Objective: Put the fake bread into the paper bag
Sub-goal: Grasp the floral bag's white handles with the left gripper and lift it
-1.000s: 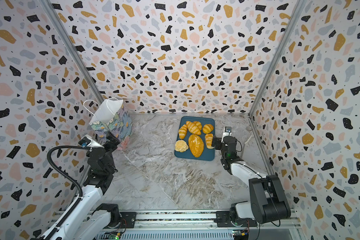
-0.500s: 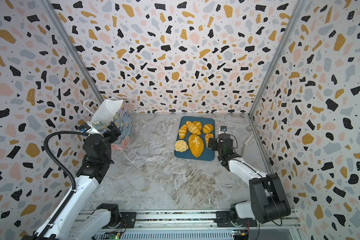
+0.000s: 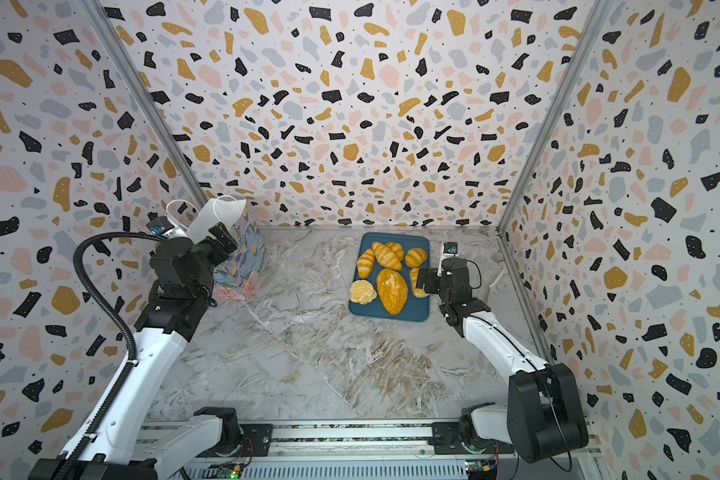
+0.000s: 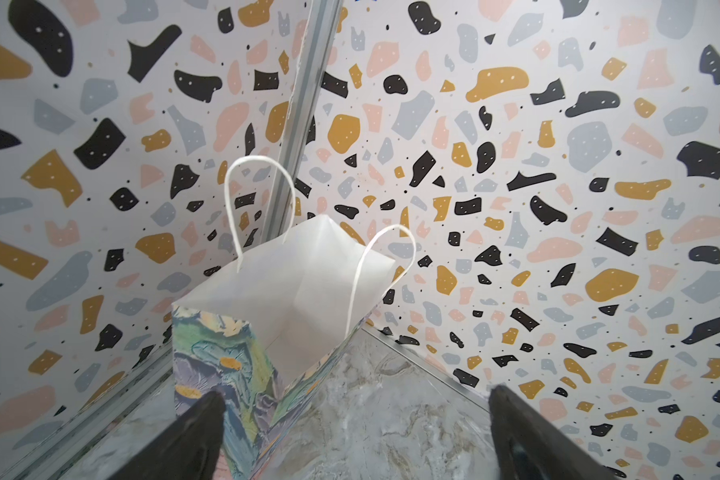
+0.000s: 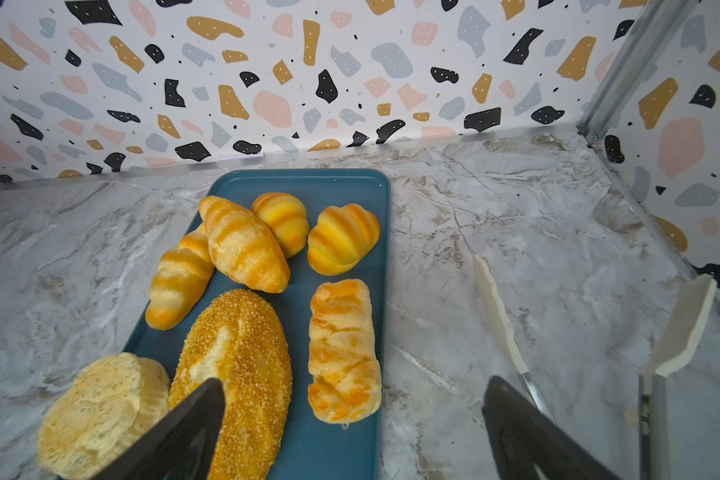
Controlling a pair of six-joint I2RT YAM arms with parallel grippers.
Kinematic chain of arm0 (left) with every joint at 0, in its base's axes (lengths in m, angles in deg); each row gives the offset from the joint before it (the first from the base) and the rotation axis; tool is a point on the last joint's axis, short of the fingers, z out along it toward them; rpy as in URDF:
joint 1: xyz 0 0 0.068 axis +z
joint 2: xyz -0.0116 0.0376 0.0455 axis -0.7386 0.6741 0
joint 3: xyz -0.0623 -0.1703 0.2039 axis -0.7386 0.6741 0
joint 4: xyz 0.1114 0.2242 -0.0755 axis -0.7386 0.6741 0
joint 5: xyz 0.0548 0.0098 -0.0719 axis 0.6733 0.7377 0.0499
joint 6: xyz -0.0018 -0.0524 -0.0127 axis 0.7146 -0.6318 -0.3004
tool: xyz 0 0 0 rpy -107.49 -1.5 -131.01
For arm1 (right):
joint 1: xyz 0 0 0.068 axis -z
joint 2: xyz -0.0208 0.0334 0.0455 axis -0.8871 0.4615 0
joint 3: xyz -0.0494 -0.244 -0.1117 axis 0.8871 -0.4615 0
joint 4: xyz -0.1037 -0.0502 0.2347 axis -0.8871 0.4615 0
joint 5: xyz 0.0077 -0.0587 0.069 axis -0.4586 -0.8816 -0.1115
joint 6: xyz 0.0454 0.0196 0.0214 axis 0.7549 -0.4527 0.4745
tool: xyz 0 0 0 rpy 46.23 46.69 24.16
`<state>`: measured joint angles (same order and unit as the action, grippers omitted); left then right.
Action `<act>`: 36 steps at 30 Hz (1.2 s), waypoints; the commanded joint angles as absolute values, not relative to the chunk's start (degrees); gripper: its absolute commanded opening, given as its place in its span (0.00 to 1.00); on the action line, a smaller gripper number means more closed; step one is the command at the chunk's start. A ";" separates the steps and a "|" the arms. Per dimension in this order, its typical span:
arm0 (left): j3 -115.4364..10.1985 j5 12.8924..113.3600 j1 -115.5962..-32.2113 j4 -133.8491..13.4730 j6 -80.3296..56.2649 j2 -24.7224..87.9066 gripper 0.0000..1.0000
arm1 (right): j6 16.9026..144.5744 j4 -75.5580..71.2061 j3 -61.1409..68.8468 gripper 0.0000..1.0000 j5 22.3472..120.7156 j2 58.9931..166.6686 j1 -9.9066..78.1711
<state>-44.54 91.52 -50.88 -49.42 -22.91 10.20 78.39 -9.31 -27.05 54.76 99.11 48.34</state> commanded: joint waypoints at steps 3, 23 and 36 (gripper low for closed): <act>-54.91 82.77 -49.27 -41.06 -19.72 15.28 0.99 | 79.02 -4.47 -24.06 0.99 57.71 96.77 48.72; -76.81 63.74 -42.96 -22.47 -10.25 36.02 1.00 | 78.70 0.42 -21.85 1.00 62.15 94.54 51.63; -86.56 71.49 -43.03 -12.11 -2.52 44.14 1.00 | 77.72 0.70 -20.57 0.95 65.09 94.90 52.23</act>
<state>-84.25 68.86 -43.14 -14.14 -5.82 43.58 78.35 -0.22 -22.81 64.33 95.46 52.03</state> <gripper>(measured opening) 0.994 0.951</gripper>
